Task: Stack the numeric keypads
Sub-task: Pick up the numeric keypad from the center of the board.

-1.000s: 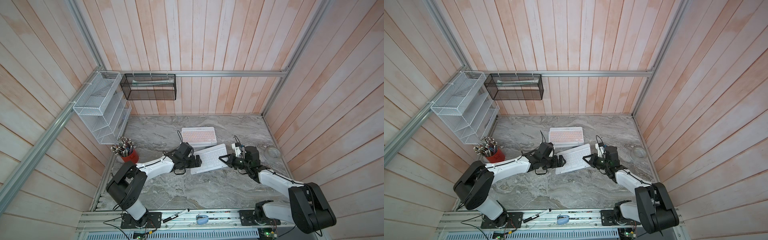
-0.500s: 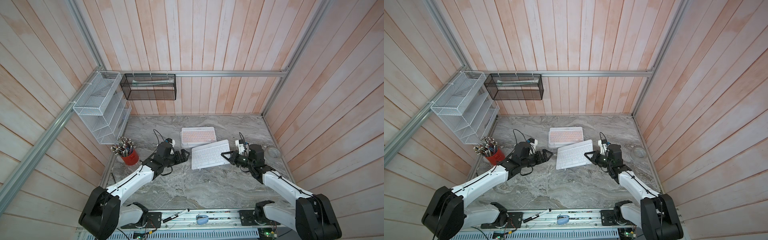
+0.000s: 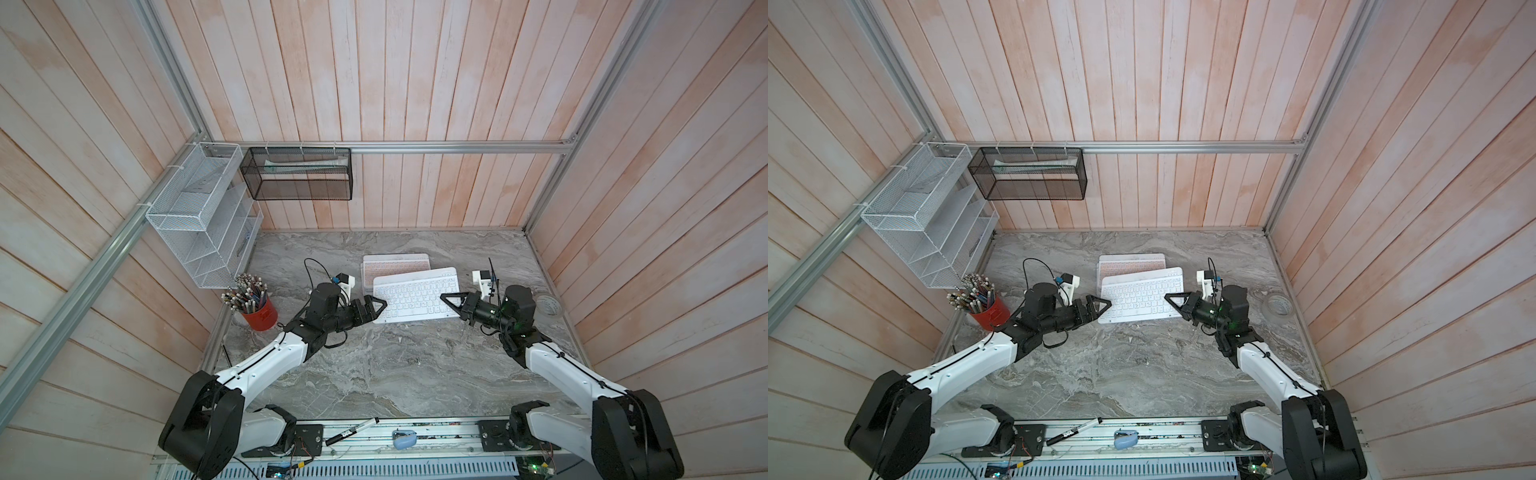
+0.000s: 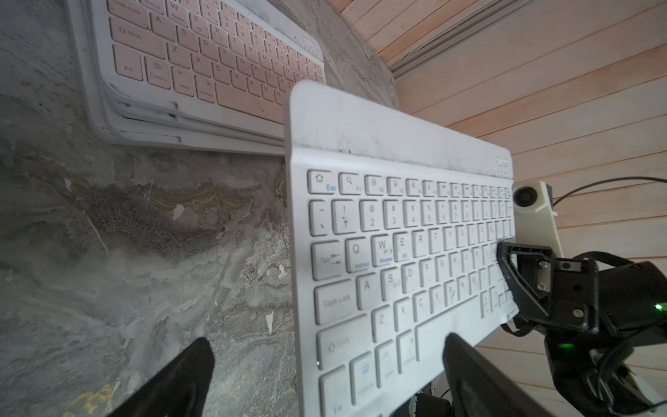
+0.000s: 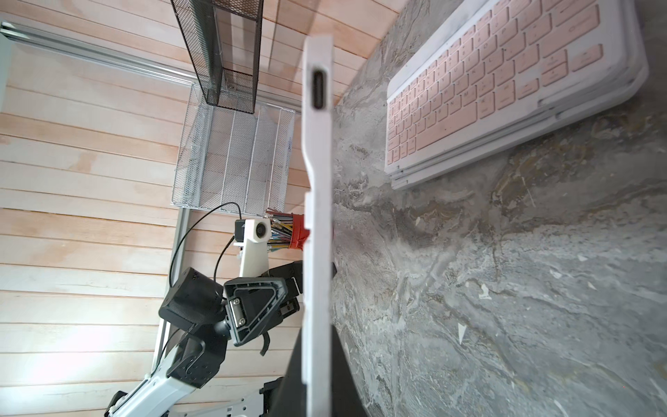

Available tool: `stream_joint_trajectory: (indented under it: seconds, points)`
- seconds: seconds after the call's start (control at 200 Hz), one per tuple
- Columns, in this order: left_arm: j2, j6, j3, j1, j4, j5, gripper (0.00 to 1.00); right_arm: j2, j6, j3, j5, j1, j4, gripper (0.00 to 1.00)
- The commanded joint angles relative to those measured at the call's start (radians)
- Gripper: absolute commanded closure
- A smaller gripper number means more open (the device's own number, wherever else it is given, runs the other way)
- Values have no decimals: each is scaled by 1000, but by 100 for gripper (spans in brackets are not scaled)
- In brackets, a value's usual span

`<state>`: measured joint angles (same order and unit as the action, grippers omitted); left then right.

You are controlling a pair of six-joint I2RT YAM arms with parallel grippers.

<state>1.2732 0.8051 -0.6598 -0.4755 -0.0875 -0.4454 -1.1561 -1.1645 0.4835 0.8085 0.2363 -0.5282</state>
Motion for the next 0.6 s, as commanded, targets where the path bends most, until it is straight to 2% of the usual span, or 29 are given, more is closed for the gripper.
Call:
stream_joint_trajectory:
  seconds: [0.0,0.29,0.495,0.595]
  points:
    - [14,3,-23,8,-30,-10,0,-16,-29,64,42,24,-91,100]
    - [107,-12,-142,26,-44,-27,0,-122,-10,129,18,61,-129,100]
    - [177,-21,-242,35,-37,-52,0,-237,60,204,-11,61,-74,100]
    - [219,-21,-285,41,-40,-66,0,-301,139,263,-61,61,35,100]
